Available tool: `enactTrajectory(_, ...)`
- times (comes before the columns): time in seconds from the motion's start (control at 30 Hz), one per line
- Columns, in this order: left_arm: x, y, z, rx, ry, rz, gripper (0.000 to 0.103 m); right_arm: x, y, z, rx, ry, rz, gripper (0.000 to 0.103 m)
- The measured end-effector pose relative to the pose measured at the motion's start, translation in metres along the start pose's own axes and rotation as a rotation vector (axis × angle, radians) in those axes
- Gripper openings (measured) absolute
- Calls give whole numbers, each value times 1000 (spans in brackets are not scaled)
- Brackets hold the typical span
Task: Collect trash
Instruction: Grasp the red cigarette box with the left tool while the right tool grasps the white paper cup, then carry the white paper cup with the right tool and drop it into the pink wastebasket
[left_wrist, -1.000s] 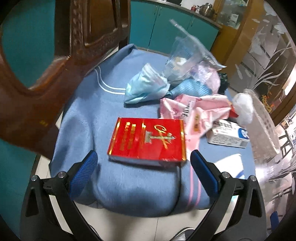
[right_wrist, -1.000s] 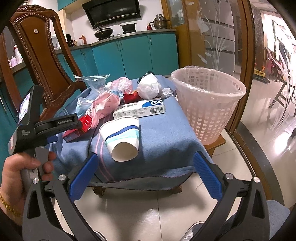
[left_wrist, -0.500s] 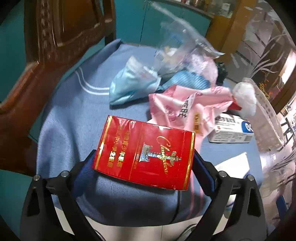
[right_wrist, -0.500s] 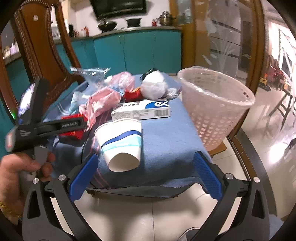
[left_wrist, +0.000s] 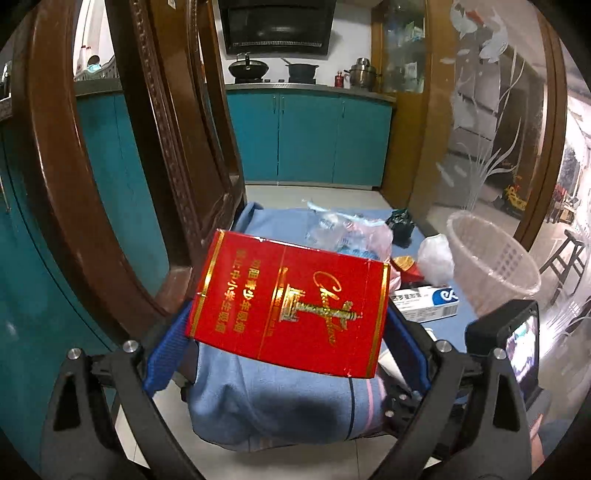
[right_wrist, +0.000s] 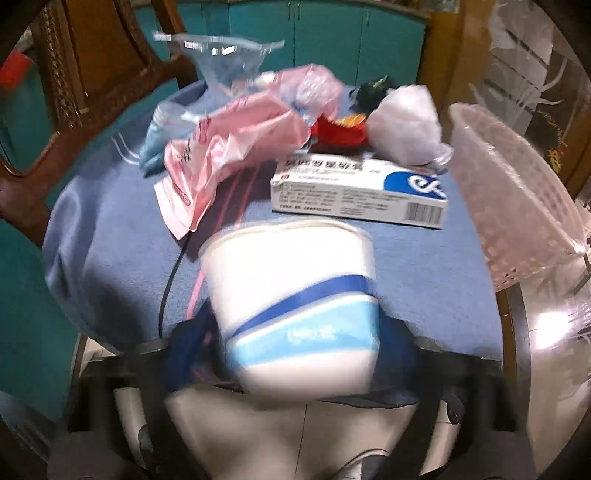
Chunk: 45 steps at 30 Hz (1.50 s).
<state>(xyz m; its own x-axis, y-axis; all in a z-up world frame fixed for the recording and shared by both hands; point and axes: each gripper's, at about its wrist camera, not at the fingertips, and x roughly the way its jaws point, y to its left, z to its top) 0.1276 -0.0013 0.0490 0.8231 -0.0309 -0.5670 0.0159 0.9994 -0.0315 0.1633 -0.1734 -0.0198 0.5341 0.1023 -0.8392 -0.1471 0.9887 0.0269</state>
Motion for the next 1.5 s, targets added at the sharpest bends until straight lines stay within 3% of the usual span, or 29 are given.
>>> enactTrajectory(0.17, -1, 1, 1, -5, -2, -2, 95, -37, -4, 8, 4, -86, 33, 71)
enactTrajectory(0.3, -4, 8, 0, -29, 8, -9, 95, -69, -12, 37, -5, -183, 35, 71)
enactTrajectory(0.4, -5, 12, -2, -42, 19, -10, 95, -79, -23, 54, -9, -232, 26, 71)
enactTrajectory(0.5, -1, 8, -2, -47, 29, -8, 95, -74, -37, 48, 25, -257, 39, 72)
enactTrajectory(0.67, 7, 0, -5, -20, 39, -3, 95, -57, -53, 28, 151, -172, 152, 72)
enactTrajectory(0.93, 13, -3, -8, -26, 55, -4, 95, -72, -42, 29, 84, -255, 115, 72)
enactTrajectory(1.5, 14, -4, -11, -21, 58, 3, 95, -71, -38, 25, 73, -240, 118, 73)
